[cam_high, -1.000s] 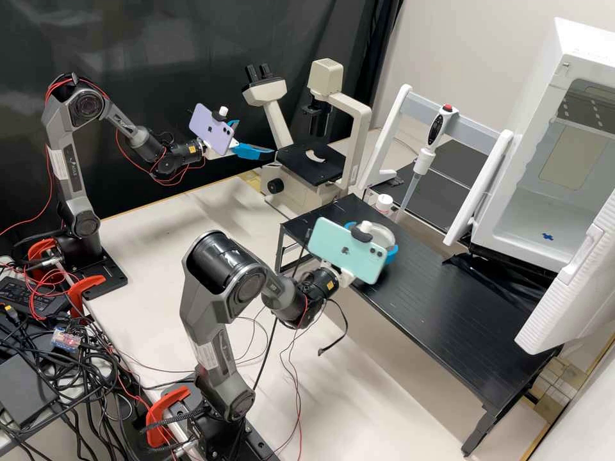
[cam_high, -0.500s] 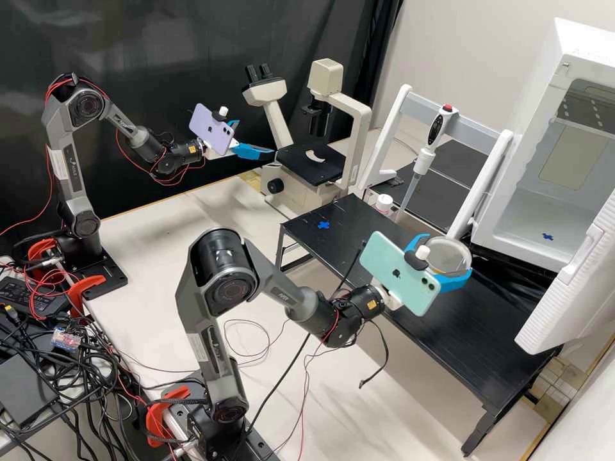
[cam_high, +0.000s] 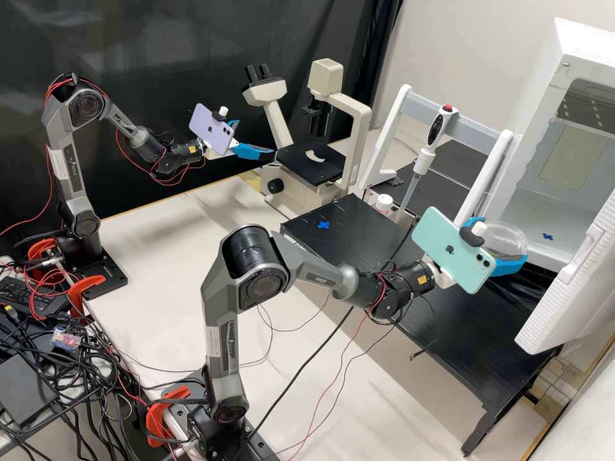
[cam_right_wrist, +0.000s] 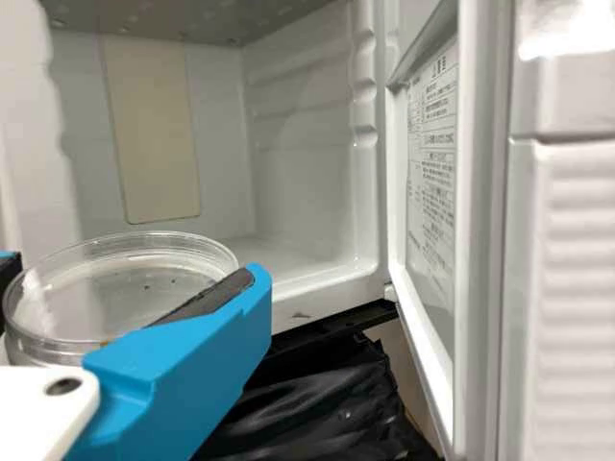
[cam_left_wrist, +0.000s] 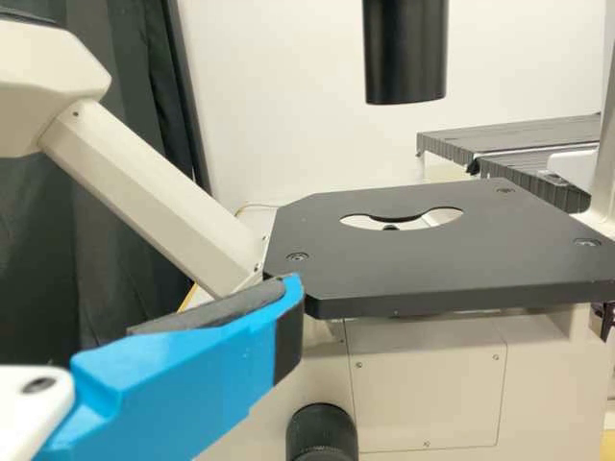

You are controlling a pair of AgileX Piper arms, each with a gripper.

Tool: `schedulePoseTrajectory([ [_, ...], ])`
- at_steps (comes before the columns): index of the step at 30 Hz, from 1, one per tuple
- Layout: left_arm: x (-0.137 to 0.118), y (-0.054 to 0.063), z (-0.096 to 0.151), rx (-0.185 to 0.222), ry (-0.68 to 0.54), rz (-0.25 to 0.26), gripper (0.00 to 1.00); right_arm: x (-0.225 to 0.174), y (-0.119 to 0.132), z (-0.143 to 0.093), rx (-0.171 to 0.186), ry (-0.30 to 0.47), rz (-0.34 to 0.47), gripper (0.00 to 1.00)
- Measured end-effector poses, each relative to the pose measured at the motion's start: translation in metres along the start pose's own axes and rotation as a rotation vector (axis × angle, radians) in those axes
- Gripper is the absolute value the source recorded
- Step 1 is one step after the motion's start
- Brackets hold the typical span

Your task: Move the petri dish to the incubator

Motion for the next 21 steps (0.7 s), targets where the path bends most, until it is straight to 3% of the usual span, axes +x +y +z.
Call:
schedulePoseTrajectory([
  [9, 0.0, 0.0, 0.0, 0.0, 0.0, 0.0, 1.0, 0.048, 0.005, -0.005, 0.005, -0.062, -0.017, 0.0],
  [17, 0.0, 0.0, 0.0, 0.0, 0.0, 0.0, 1.0, 0.1, 0.005, -0.006, 0.038, -0.108, -0.044, 0.0],
  [21, 0.0, 0.0, 0.0, 0.0, 0.0, 0.0, 1.0, 0.114, 0.003, -0.004, 0.033, -0.126, -0.065, 0.0],
])
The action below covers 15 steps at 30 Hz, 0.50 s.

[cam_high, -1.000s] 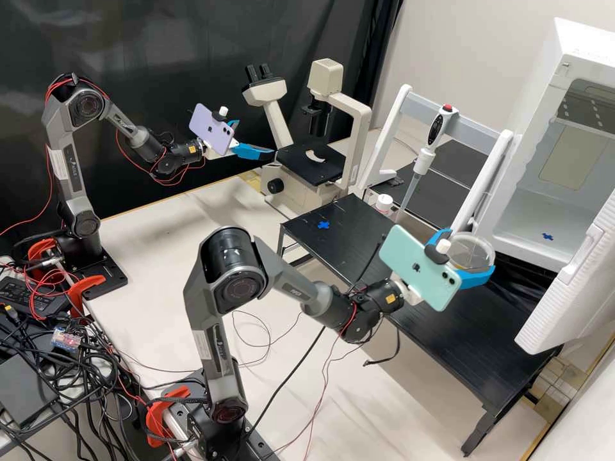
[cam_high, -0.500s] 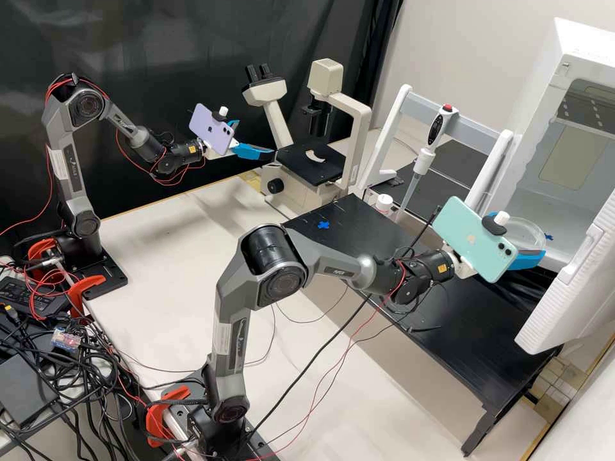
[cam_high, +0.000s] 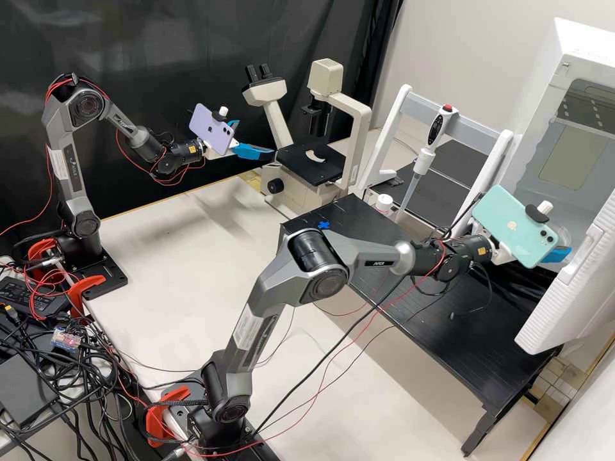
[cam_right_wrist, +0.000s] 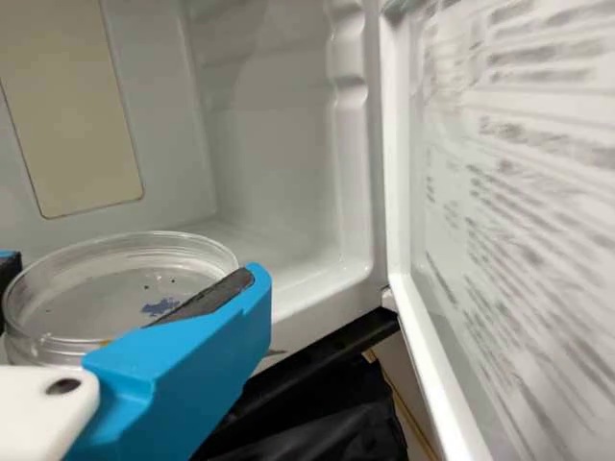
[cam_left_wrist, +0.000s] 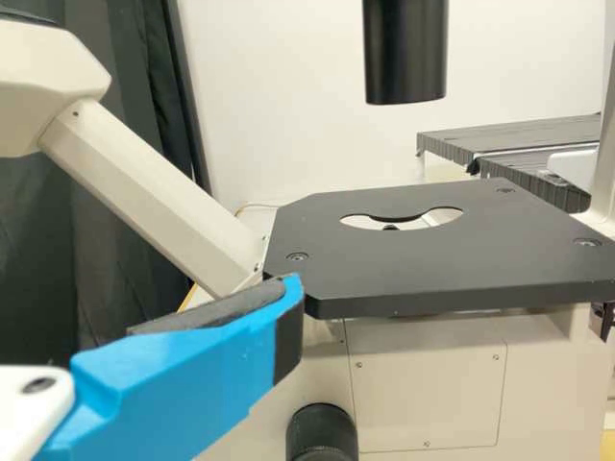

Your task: Move the petri dish to the incubator

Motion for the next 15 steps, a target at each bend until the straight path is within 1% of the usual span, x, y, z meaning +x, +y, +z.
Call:
schedulePoseTrajectory([
  [3, 0.0, 0.0, 0.0, 0.0, 0.0, 0.0, 1.0, 0.007, 0.0, 0.0, 0.002, -0.014, -0.013, 0.0],
  [8, 0.0, 0.0, 0.0, 0.0, 0.0, 0.0, 1.0, 0.02, -0.002, -0.004, 0.026, -0.014, -0.024, 0.0],
  [9, 0.0, 0.0, 0.0, 0.0, 0.0, 0.0, 1.0, 0.026, -0.001, -0.005, 0.026, -0.028, -0.029, 0.0],
  [11, 0.0, 0.0, 0.0, 0.0, 0.0, 0.0, 1.0, 0.037, -0.002, -0.008, 0.024, -0.028, -0.027, 0.0],
  [13, 0.0, 0.0, 0.0, 0.0, 0.0, 0.0, 1.0, 0.045, -0.006, -0.009, 0.022, -0.03, -0.034, 0.0],
  [15, 0.0, 0.0, 0.0, 0.0, 0.0, 0.0, 1.0, 0.054, -0.011, -0.008, 0.012, -0.05, -0.044, 0.0],
])
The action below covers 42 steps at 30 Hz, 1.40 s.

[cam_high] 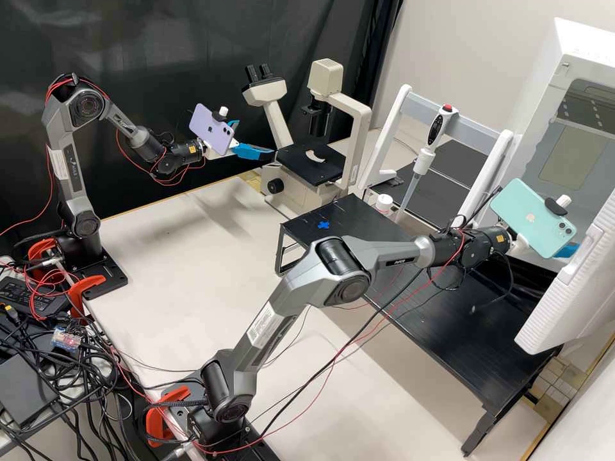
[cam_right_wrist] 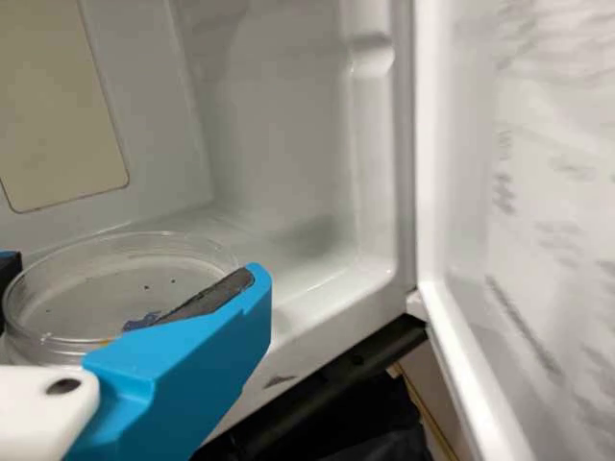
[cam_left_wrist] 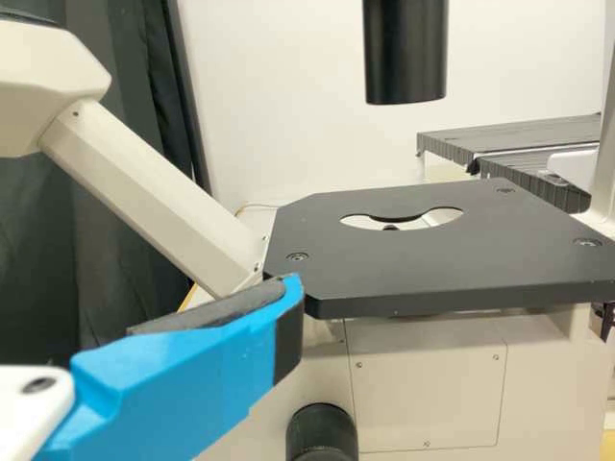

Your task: Move the petri dish to the incubator

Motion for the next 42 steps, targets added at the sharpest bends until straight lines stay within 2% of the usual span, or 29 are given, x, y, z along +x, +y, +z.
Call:
schedulePoseTrajectory([
  [5, 0.0, 0.0, 0.0, 0.0, 0.0, 0.0, 1.0, 0.018, -0.01, 0.007, 0.003, -0.04, -0.028, 0.0],
  [12, 0.0, 0.0, 0.0, 0.0, 0.0, 0.0, 1.0, 0.035, -0.015, 0.011, -0.035, -0.019, -0.027, 0.0],
  [15, 0.0, 0.0, 0.0, 0.0, 0.0, 0.0, 1.0, 0.039, -0.02, 0.013, -0.045, -0.017, -0.033, 0.0],
  [19, 0.0, 0.0, 0.0, 0.0, 0.0, 0.0, 1.0, 0.041, -0.024, 0.015, -0.04, -0.019, -0.04, 0.0],
  [23, 0.0, 0.0, 0.0, 0.0, 0.0, 0.0, 1.0, 0.041, -0.025, 0.015, -0.06, -0.018, -0.041, 0.0],
  [24, 0.0, 0.0, 0.0, 0.0, 0.0, 0.0, 1.0, 0.041, -0.025, 0.015, -0.056, -0.017, -0.042, 1.0],
  [28, 0.0, 0.0, 0.0, 0.0, 0.0, 0.0, 1.0, 0.041, -0.026, 0.016, -0.06, -0.018, -0.04, 1.0],
  [32, 0.0, 0.0, 0.0, 0.0, 0.0, 0.0, 1.0, 0.042, -0.03, 0.022, -0.085, -0.025, -0.042, 1.0],
  [35, 0.0, 0.0, 0.0, 0.0, 0.0, 0.0, 1.0, 0.042, -0.034, 0.028, -0.085, -0.042, -0.055, 1.0],
  [42, 0.0, 0.0, 0.0, 0.0, 0.0, 0.0, 1.0, 0.035, -0.033, 0.028, -0.101, -0.032, -0.029, 1.0],
])
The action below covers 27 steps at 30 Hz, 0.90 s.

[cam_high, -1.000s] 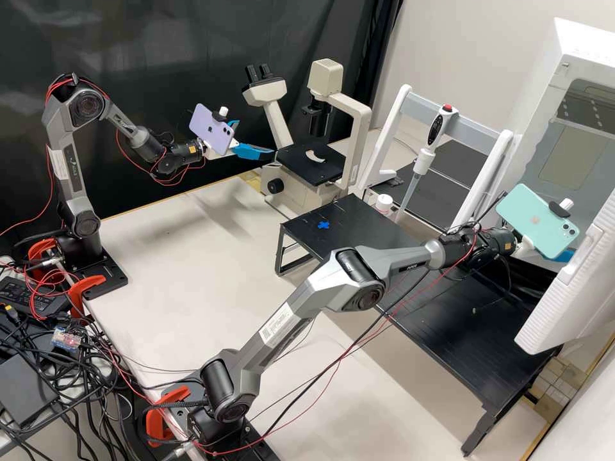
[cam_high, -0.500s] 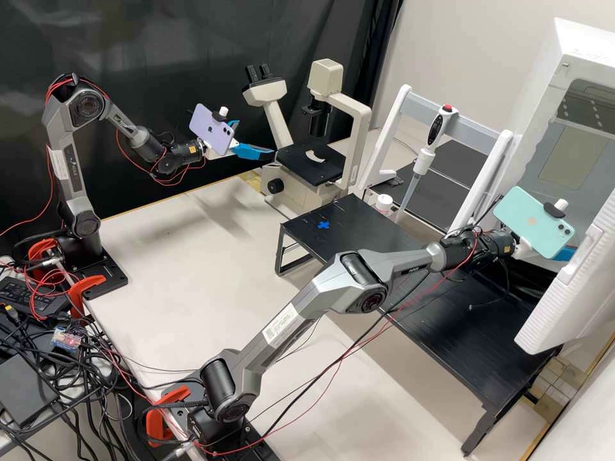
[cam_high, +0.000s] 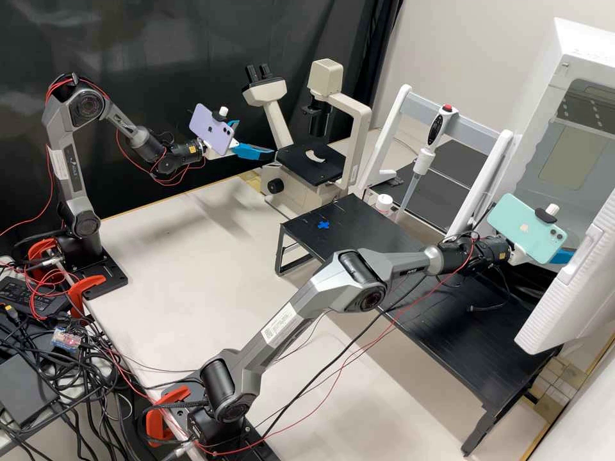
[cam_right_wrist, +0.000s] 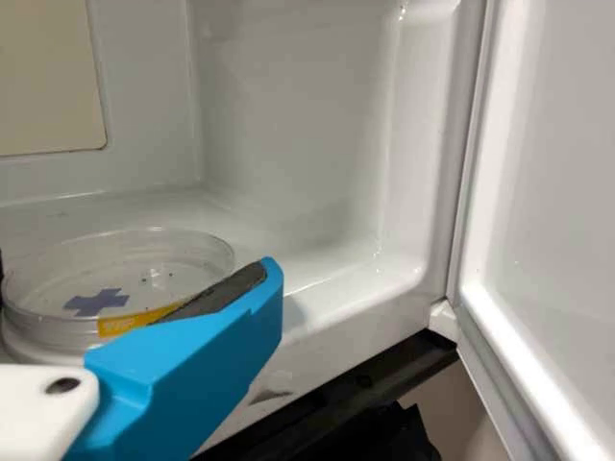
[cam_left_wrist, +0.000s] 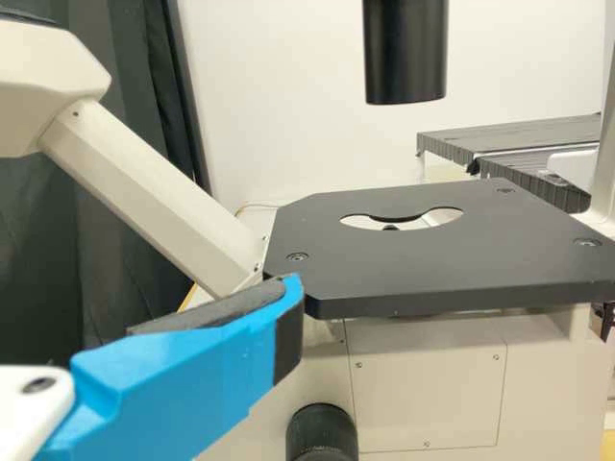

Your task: Move the petri dish to the incubator

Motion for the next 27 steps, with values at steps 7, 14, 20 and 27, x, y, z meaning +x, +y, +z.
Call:
schedulePoseTrajectory([
  [7, 0.0, 0.0, 0.0, 0.0, 0.0, 0.0, 1.0, -0.011, 0.001, 0.004, 0.015, -0.001, 0.006, 1.0],
  [14, 0.0, 0.0, 0.0, 0.0, 0.0, 0.0, 1.0, -0.03, 0.013, 0.01, 0.03, 0.022, 0.012, 1.0],
  [20, 0.0, 0.0, 0.0, 0.0, 0.0, 0.0, 1.0, -0.057, 0.017, 0.019, 0.031, 0.039, 0.022, 1.0],
  [27, 0.0, 0.0, 0.0, 0.0, 0.0, 0.0, 1.0, -0.101, 0.018, 0.028, 0.009, 0.092, 0.054, 1.0],
])
